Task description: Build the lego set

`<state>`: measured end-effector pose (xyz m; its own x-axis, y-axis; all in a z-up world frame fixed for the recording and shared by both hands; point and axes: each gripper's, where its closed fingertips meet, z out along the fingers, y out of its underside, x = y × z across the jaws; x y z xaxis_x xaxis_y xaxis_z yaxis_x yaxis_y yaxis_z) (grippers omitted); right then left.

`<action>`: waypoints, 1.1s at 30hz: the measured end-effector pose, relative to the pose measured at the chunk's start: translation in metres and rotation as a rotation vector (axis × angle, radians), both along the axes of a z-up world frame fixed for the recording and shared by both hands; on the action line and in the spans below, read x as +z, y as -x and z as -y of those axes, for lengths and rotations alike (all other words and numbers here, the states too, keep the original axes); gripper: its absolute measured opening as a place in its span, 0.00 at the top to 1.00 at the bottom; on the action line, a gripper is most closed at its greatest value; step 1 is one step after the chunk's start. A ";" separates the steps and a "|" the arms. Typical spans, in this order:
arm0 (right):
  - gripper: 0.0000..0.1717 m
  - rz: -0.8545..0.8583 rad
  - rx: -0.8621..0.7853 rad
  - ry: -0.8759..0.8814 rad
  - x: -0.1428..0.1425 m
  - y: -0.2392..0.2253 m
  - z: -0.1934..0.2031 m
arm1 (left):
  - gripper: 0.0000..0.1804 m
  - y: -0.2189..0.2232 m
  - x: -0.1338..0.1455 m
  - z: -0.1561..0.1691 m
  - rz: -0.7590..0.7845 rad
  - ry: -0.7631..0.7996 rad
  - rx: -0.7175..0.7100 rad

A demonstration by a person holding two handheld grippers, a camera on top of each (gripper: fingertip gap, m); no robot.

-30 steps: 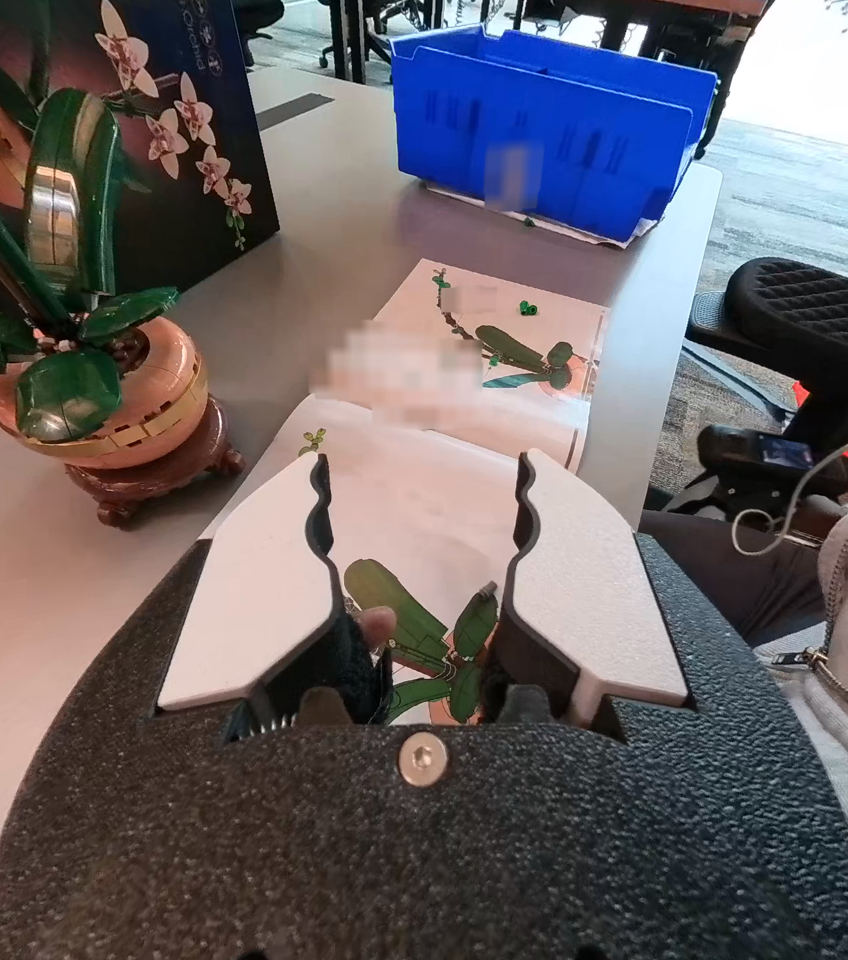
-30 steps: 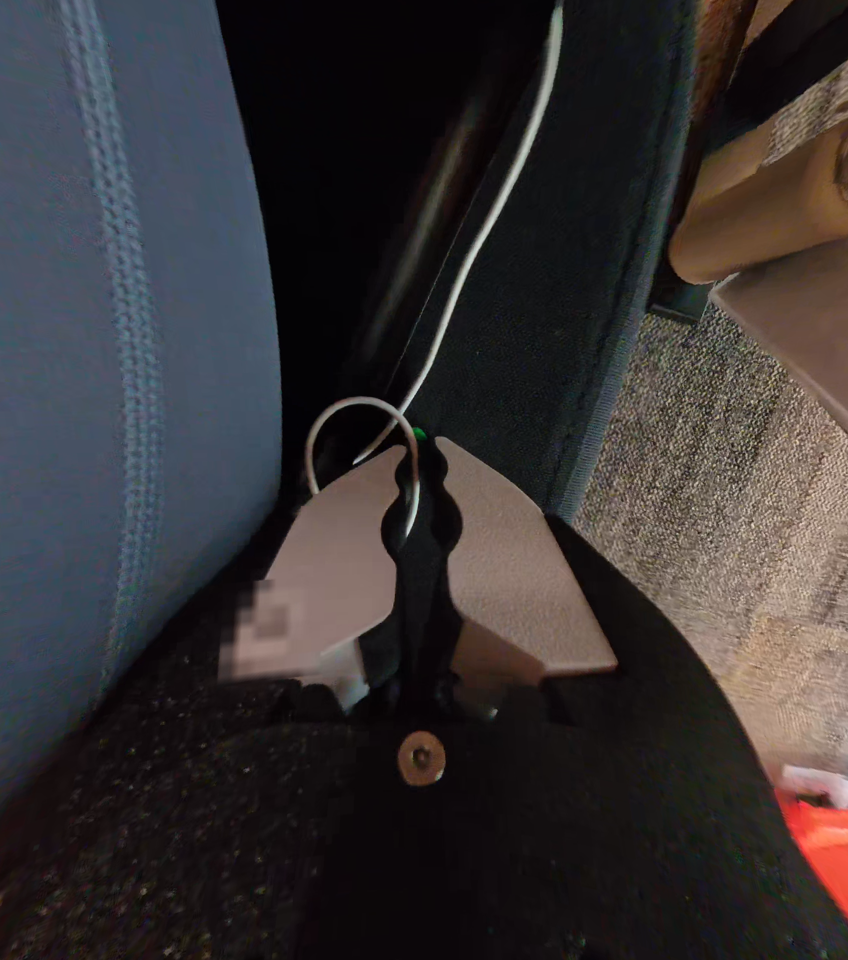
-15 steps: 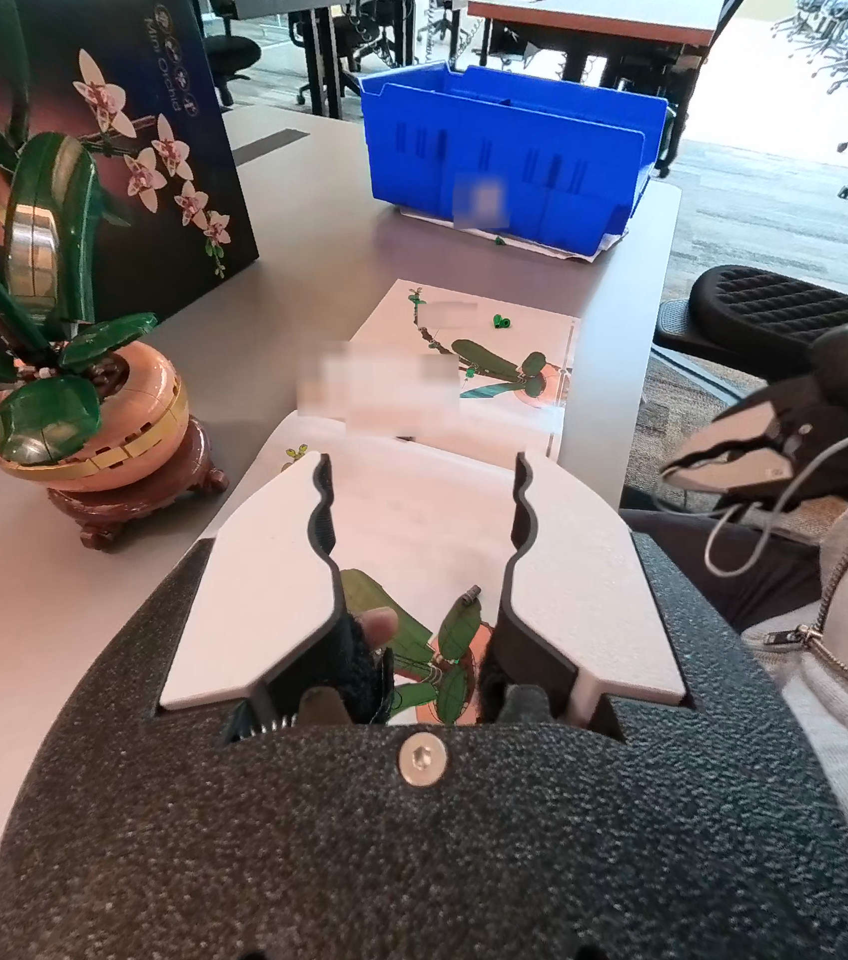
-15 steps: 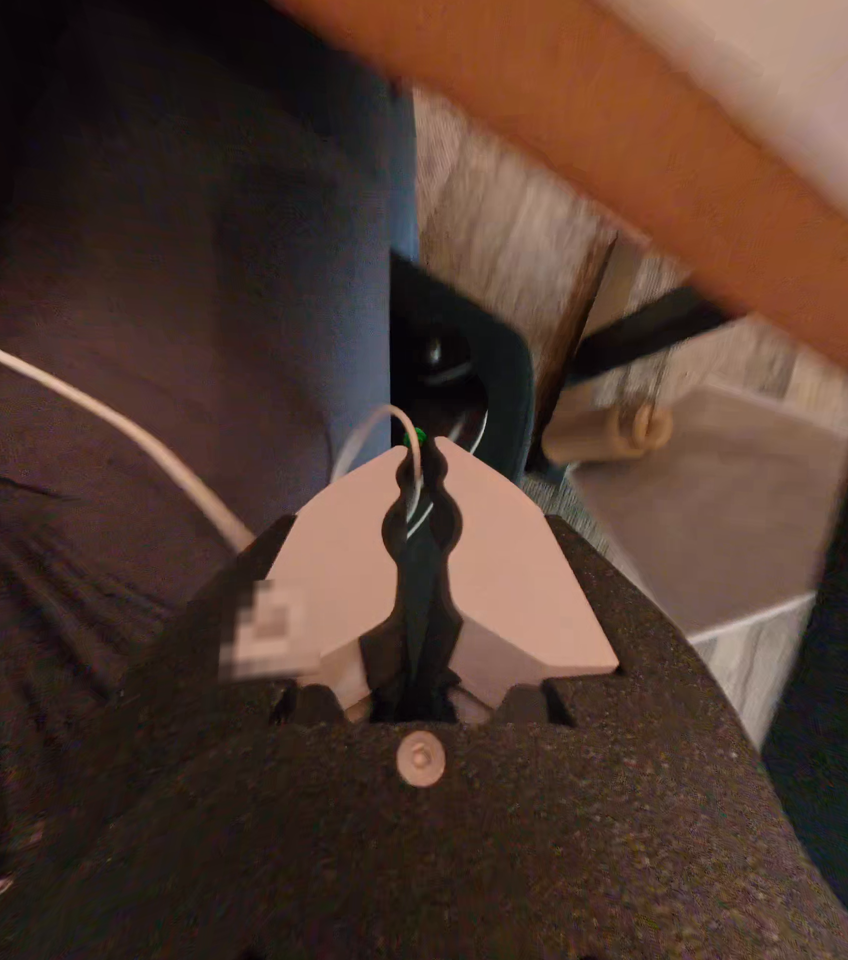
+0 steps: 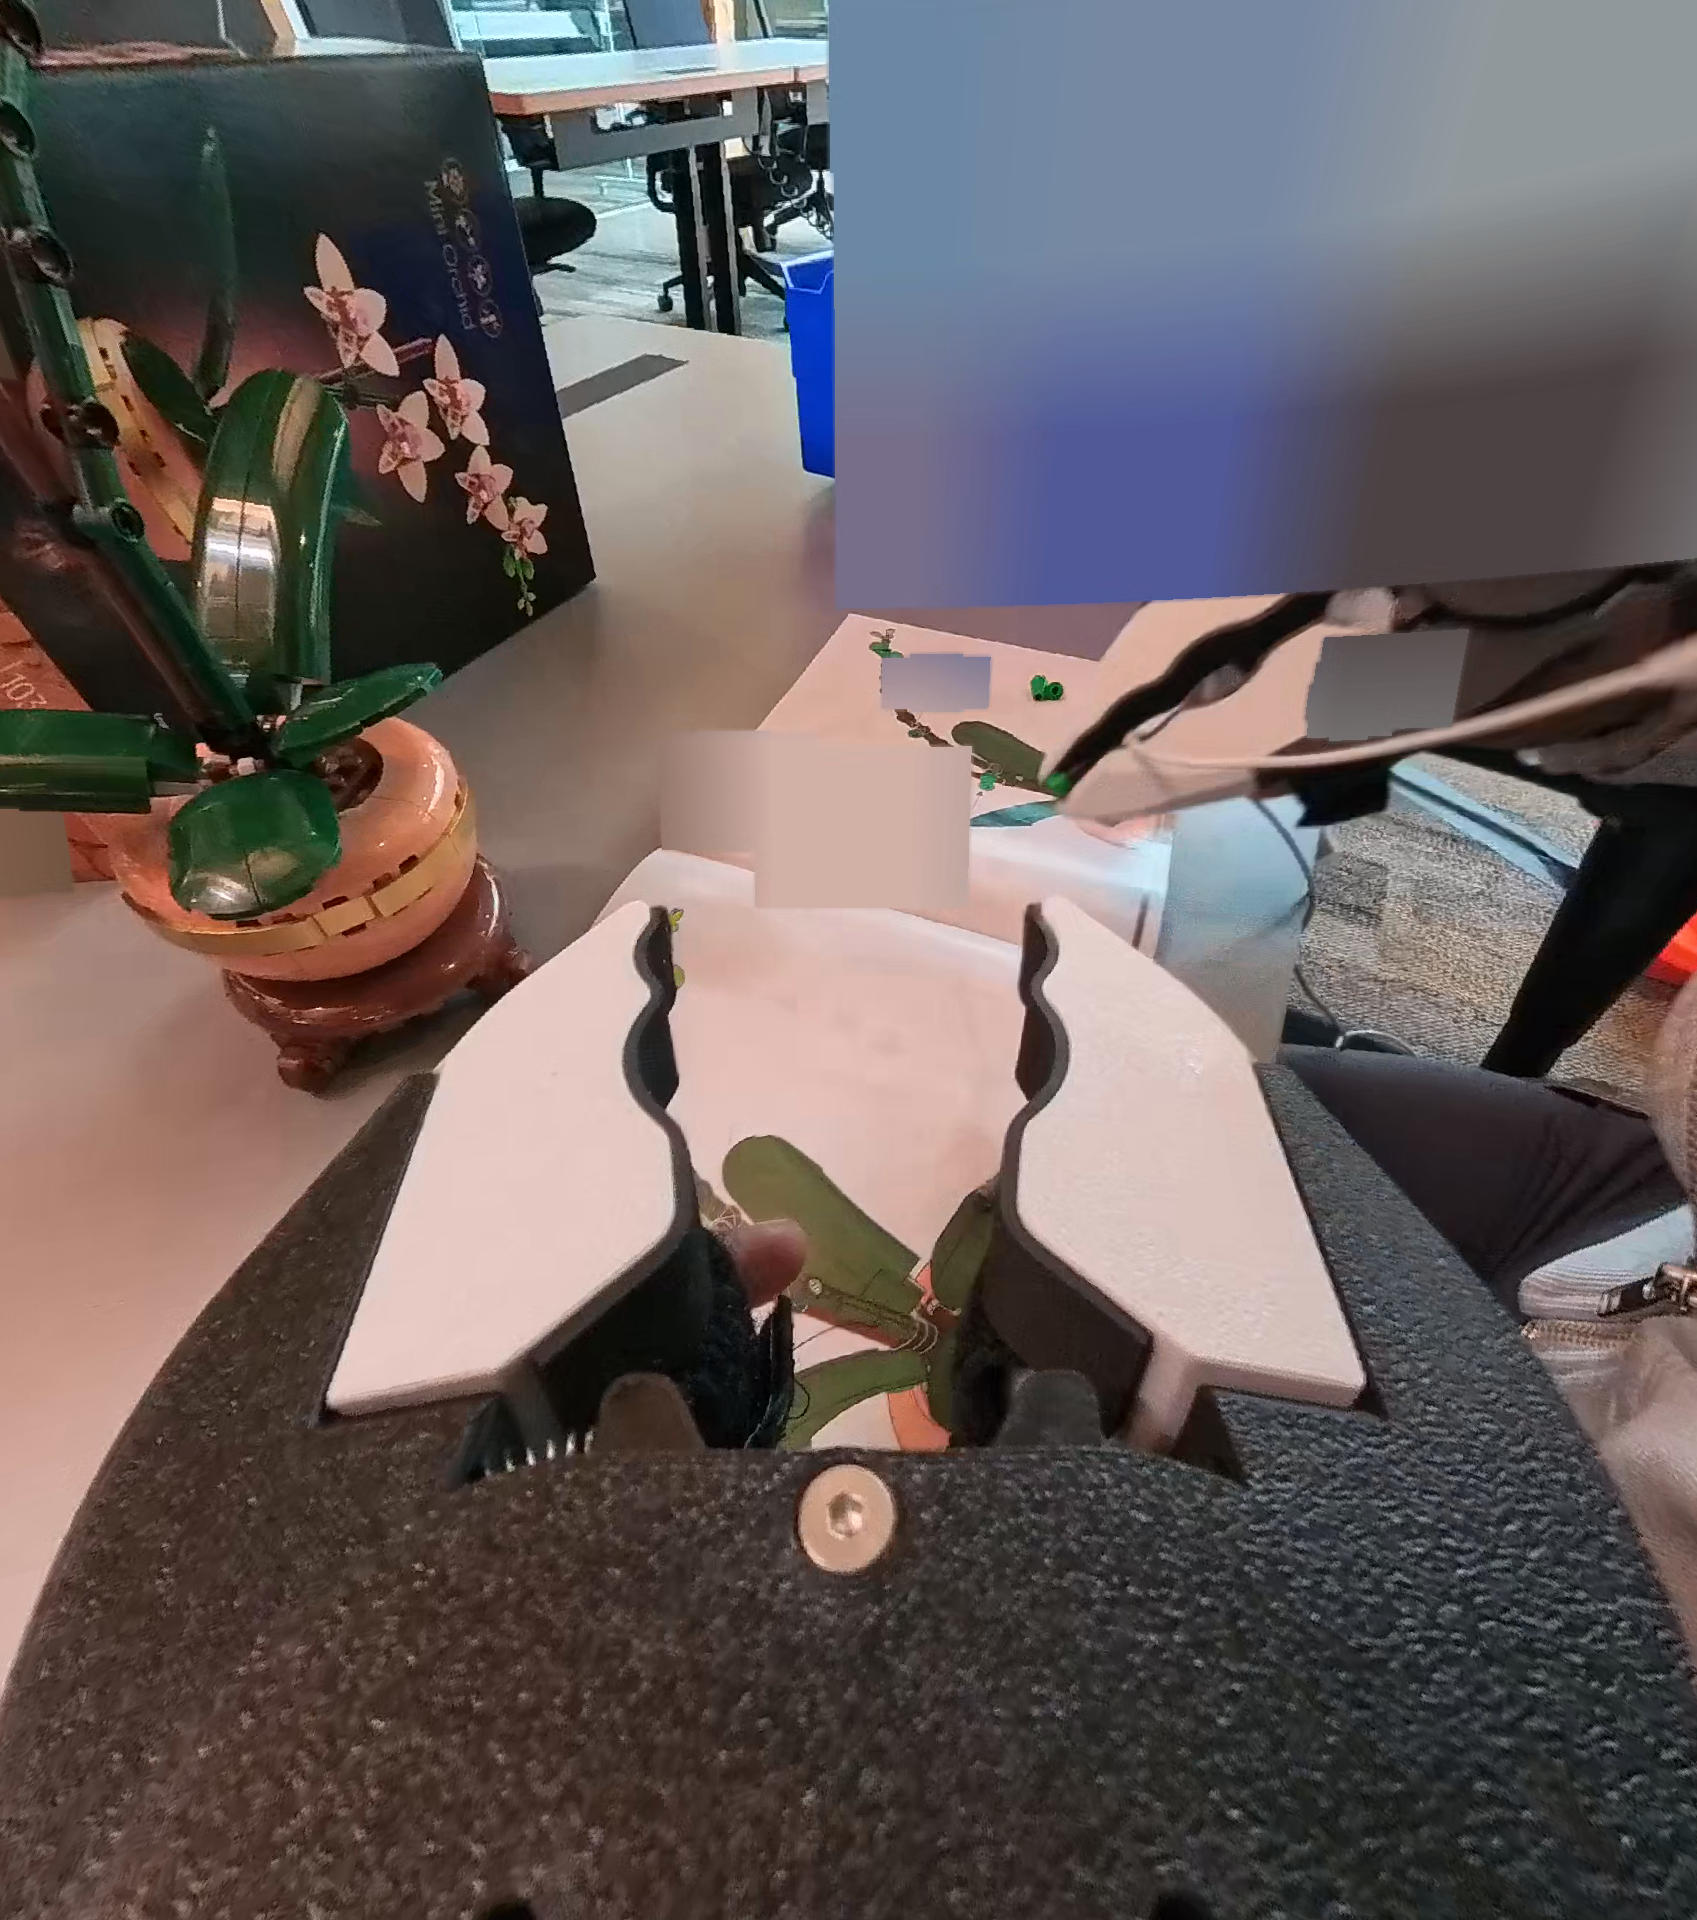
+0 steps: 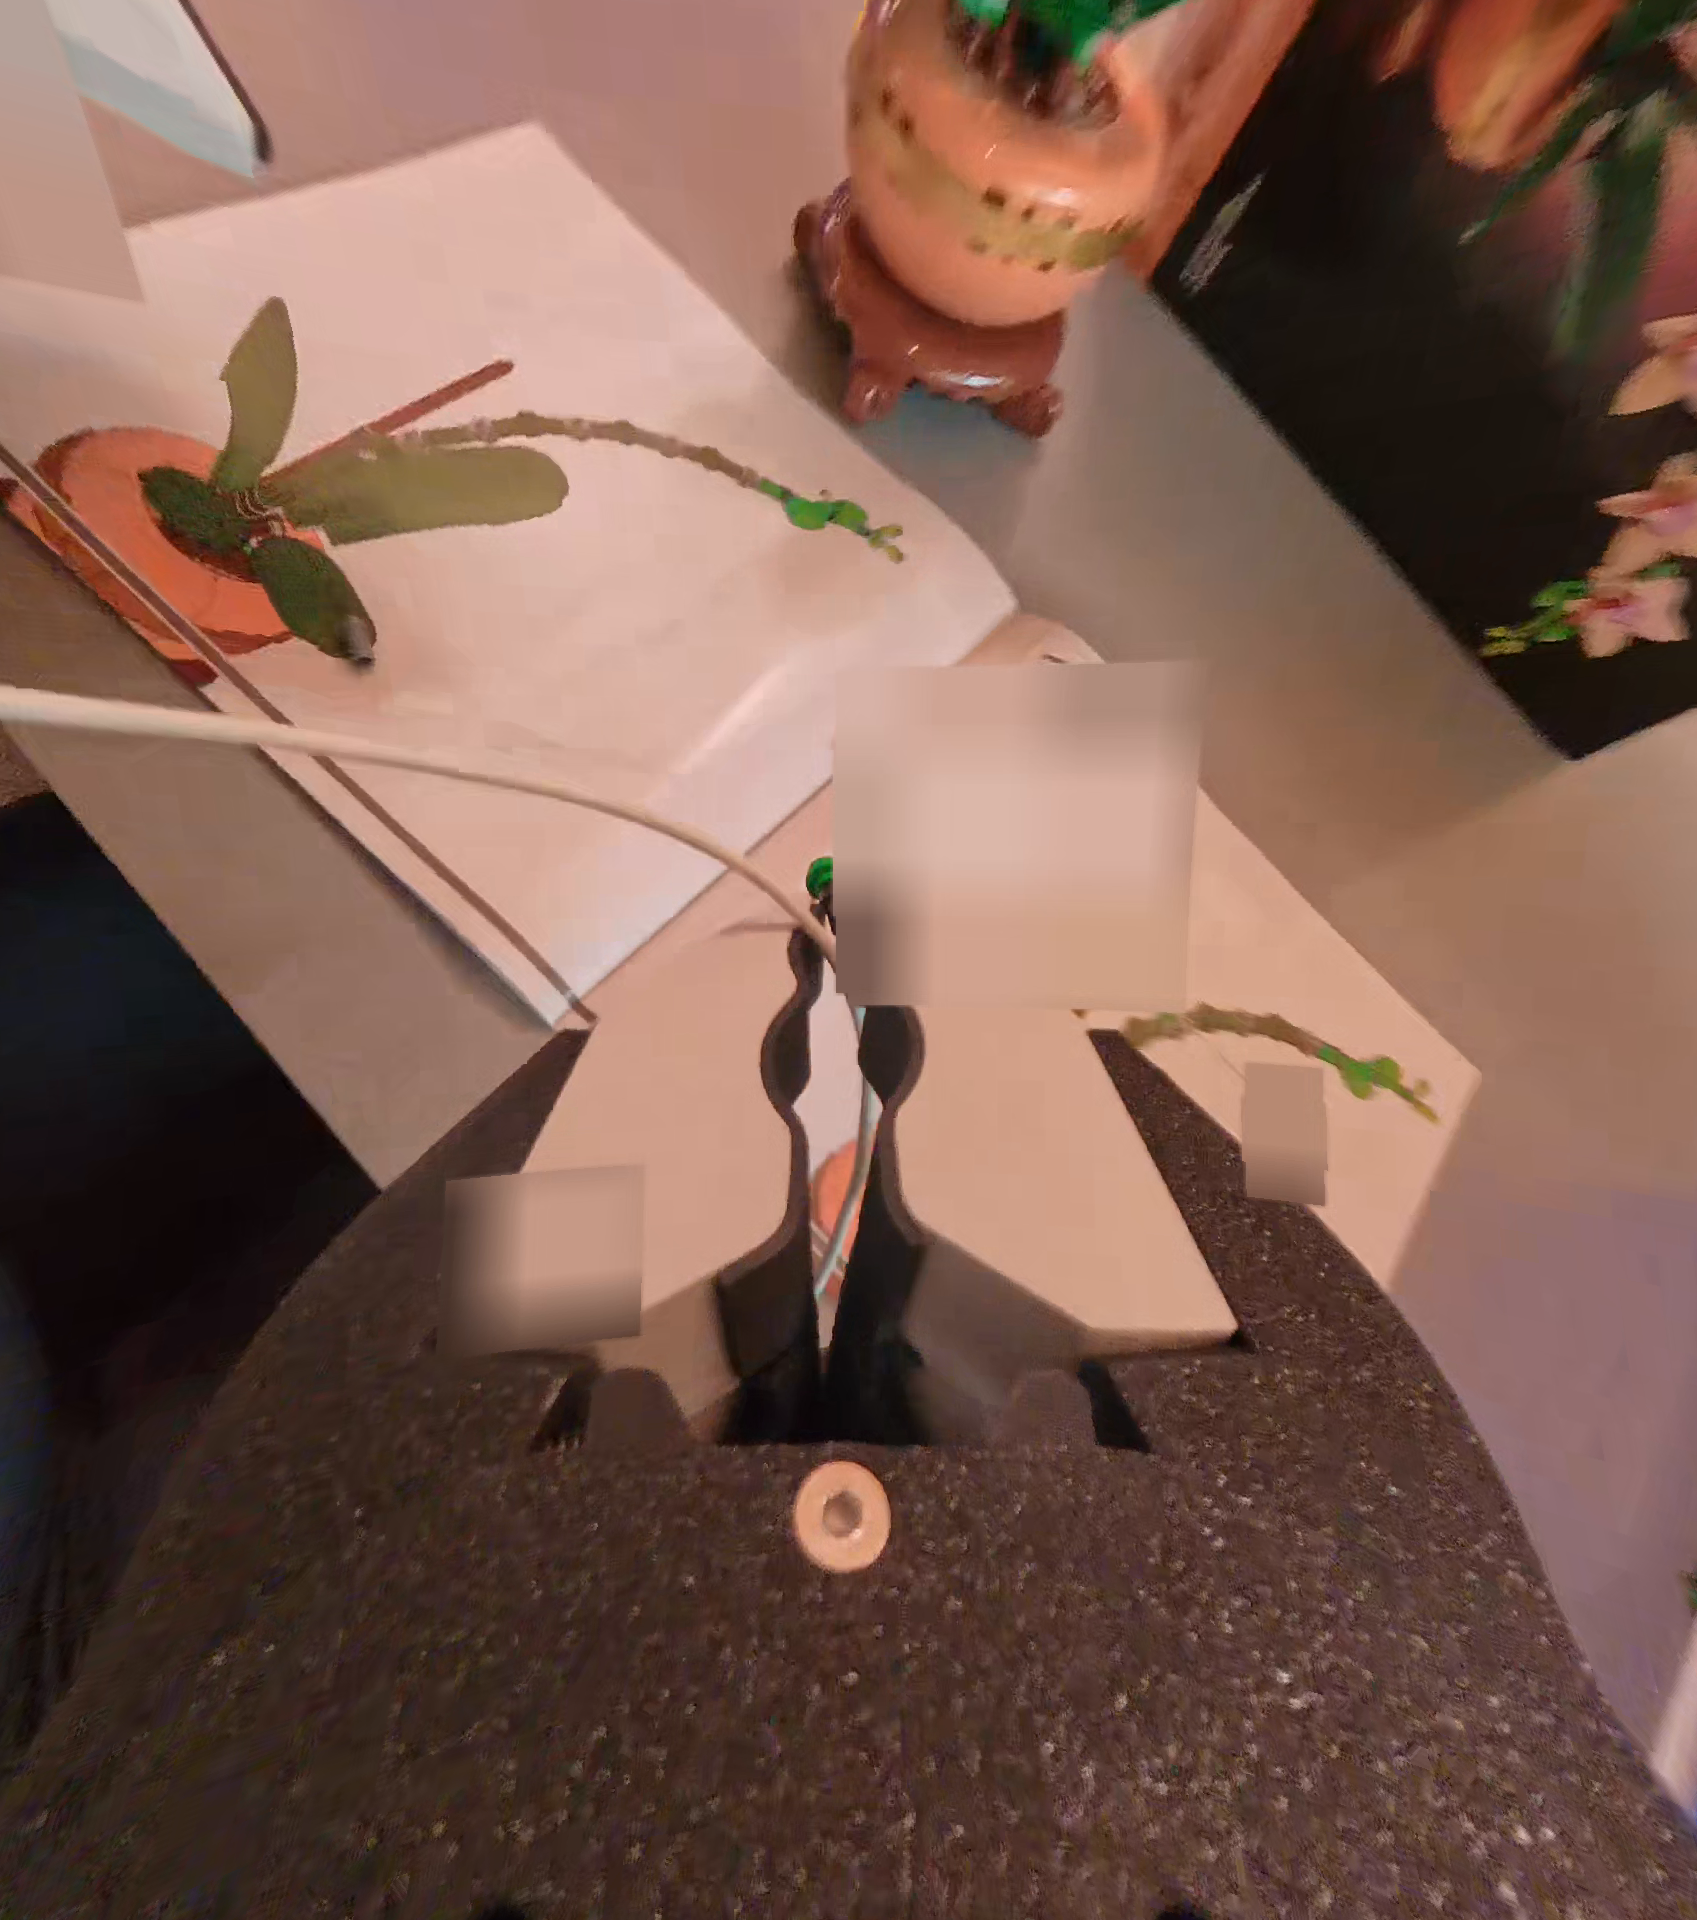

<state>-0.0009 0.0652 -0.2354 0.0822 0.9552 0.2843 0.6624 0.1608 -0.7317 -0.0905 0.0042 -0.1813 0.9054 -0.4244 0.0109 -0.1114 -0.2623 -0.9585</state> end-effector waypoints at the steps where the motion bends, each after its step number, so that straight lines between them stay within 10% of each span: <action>1: 0.98 0.018 0.018 0.033 -0.008 0.006 0.001 | 0.65 0.001 -0.001 0.000 -0.004 0.001 0.002; 10: 0.73 0.160 0.100 0.236 -0.029 0.007 0.013 | 0.66 -0.007 -0.015 -0.003 -0.034 0.027 -0.027; 20: 0.60 0.583 0.607 0.975 0.054 -0.104 0.084 | 0.69 -0.002 -0.015 -0.006 0.007 0.012 0.007; 28: 0.67 -0.066 0.362 0.773 0.113 -0.033 0.002 | 0.71 -0.019 0.035 -0.008 0.301 0.272 -0.042; 33: 0.65 -0.088 0.279 0.646 0.102 -0.051 -0.019 | 0.78 -0.083 0.128 -0.008 0.310 0.415 -0.066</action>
